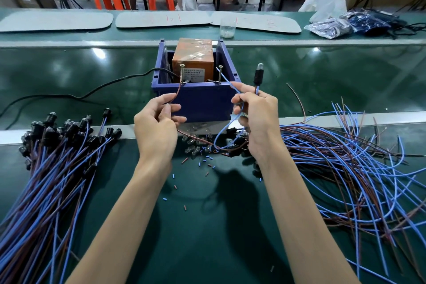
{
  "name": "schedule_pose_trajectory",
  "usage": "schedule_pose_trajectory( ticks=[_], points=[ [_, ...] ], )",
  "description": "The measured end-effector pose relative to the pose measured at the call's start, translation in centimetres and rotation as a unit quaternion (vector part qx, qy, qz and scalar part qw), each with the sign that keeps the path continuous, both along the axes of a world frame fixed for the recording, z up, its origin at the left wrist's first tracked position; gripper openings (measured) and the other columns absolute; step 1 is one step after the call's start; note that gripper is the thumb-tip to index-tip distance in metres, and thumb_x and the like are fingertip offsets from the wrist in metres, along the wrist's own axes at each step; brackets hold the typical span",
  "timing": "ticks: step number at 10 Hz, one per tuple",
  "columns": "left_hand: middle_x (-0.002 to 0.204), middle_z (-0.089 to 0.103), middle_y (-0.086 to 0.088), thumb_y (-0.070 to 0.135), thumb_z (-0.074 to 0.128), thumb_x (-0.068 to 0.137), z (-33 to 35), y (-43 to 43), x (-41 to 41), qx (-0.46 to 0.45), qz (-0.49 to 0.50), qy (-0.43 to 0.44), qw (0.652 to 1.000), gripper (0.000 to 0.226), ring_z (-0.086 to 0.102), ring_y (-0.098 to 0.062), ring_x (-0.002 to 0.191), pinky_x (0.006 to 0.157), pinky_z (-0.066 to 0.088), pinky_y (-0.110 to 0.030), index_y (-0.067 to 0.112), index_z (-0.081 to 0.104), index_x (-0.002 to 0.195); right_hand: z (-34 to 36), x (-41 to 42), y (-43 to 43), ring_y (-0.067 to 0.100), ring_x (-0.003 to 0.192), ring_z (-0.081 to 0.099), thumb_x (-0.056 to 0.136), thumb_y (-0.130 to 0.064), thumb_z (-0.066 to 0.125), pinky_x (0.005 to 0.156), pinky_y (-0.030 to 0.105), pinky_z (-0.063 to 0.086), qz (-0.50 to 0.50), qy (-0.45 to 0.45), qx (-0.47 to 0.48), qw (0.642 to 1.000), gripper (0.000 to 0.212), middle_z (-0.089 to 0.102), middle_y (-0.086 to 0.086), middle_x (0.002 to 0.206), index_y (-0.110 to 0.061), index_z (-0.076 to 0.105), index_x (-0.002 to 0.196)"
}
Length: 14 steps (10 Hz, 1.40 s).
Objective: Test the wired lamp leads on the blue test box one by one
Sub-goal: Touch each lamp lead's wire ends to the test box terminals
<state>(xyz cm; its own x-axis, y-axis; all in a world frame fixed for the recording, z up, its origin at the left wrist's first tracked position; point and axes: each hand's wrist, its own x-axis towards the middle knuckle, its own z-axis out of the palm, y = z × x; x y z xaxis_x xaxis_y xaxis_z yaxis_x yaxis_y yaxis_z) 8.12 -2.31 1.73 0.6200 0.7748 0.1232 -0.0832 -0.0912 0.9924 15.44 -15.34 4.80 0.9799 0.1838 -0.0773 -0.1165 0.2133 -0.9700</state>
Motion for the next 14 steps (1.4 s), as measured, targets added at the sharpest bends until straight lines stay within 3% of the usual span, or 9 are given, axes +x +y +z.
schedule_pose_trajectory(
  ticks=[4,14],
  points=[
    [0.082,0.062,0.005,0.001,0.04,0.1,0.04,0.17,-0.13,-0.013,0.019,-0.01,1.0,0.04,0.061,0.0,0.052,0.052,0.043,-0.009,0.029,0.066,0.089,-0.45,0.86,-0.24,0.003,0.036,0.024,0.088,0.006,0.037,0.036,0.015,0.017,-0.037,0.022,0.032,0.999,0.034,0.042,-0.002,0.057,-0.006,0.069,0.084],
    [0.084,0.062,0.006,0.0,0.039,0.099,0.29,0.24,-0.39,0.005,0.015,-0.006,1.0,0.043,0.063,0.001,0.053,0.052,0.043,-0.009,0.032,0.065,0.088,-0.45,1.06,-0.53,0.004,0.033,0.024,0.084,0.005,0.038,0.034,0.014,0.02,-0.039,0.017,0.011,0.999,0.035,0.039,-0.004,0.051,-0.007,0.07,0.077]
  ],
)
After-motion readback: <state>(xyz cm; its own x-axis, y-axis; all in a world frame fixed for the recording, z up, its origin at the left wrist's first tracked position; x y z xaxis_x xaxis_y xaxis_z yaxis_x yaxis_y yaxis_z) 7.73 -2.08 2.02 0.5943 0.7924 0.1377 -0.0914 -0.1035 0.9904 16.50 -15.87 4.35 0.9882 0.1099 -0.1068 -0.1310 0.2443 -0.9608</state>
